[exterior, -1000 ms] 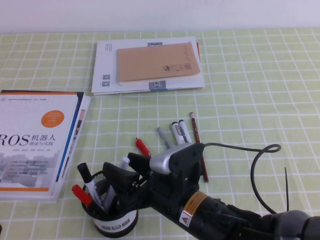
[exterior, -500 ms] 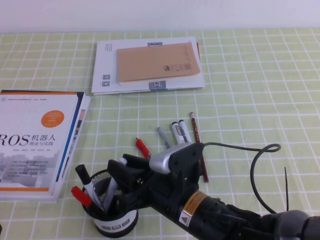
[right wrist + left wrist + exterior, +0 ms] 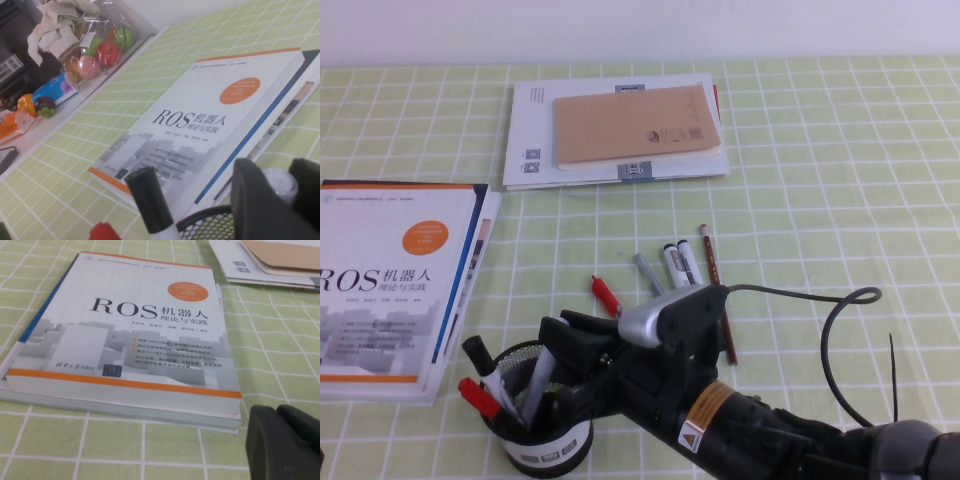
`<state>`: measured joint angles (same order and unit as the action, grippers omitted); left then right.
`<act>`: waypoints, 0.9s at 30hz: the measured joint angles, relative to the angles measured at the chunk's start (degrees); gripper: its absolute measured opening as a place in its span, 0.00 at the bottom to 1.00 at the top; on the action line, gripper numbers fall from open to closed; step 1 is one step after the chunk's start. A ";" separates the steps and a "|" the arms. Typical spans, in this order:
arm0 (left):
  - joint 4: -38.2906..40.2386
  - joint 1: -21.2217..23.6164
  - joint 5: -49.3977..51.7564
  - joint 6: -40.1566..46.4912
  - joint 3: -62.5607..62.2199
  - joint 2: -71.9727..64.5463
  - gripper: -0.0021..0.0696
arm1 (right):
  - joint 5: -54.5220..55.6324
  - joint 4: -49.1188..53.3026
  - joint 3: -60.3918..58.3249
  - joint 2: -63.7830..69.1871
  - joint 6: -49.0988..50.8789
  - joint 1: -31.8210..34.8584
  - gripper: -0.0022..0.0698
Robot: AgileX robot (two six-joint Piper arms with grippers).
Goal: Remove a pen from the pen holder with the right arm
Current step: 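Take a marker out of the pen holder and lay it on the table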
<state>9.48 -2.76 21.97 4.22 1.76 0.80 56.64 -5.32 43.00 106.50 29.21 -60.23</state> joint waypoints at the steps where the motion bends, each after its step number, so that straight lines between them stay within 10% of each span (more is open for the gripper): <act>1: 0.00 0.00 0.00 0.00 0.00 0.00 0.02 | -0.29 0.00 0.00 -0.12 0.00 0.00 0.16; 27: 0.00 0.00 0.00 0.00 0.00 0.00 0.02 | -39.68 -0.06 8.62 -22.64 -15.37 5.78 0.16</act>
<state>9.48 -2.76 21.97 4.22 1.76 0.80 16.95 -5.38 51.62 83.87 13.84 -54.45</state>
